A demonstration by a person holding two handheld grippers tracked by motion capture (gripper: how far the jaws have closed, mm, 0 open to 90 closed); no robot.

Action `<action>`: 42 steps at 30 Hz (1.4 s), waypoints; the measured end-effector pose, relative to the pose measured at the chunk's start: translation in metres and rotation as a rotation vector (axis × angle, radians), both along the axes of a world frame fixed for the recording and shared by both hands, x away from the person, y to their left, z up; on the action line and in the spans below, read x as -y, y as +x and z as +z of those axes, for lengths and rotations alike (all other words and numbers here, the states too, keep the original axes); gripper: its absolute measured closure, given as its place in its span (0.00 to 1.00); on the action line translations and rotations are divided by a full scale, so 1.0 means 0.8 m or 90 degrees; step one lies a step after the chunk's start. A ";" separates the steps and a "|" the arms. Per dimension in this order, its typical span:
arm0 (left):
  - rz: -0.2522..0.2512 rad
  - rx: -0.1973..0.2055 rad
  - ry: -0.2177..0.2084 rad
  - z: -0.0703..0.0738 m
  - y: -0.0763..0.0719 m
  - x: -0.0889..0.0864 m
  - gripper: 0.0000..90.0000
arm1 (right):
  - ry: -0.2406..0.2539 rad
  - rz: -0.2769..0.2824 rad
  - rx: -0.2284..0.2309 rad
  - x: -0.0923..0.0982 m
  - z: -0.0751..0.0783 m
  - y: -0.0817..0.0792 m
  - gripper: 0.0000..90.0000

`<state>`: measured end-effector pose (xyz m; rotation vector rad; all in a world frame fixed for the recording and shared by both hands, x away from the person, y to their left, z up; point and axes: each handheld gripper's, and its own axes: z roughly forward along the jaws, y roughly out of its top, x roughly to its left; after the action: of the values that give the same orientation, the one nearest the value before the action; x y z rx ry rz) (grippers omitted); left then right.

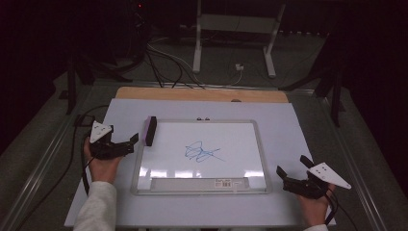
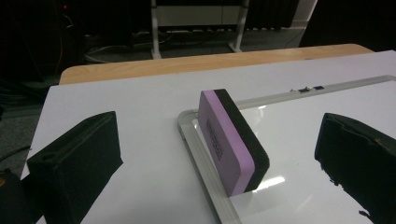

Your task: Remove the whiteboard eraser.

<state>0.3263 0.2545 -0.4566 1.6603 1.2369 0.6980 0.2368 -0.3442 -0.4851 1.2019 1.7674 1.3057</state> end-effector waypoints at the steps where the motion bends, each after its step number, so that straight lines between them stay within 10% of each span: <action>1: 0.000 0.000 0.001 0.001 0.001 0.000 0.01 | 0.000 0.000 0.000 0.000 0.000 0.000 0.01; 22: -0.020 -0.021 -0.009 0.002 0.031 0.018 0.04 | -0.001 0.002 -0.003 -0.001 -0.001 0.001 0.01; 42: -0.038 -0.098 -0.027 -0.024 0.055 0.026 0.20 | -0.002 0.004 -0.003 -0.001 -0.001 0.002 0.01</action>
<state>0.3700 0.2338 -0.4755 1.7346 1.2953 0.5127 0.2380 -0.3434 -0.4859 1.2000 1.7777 1.3047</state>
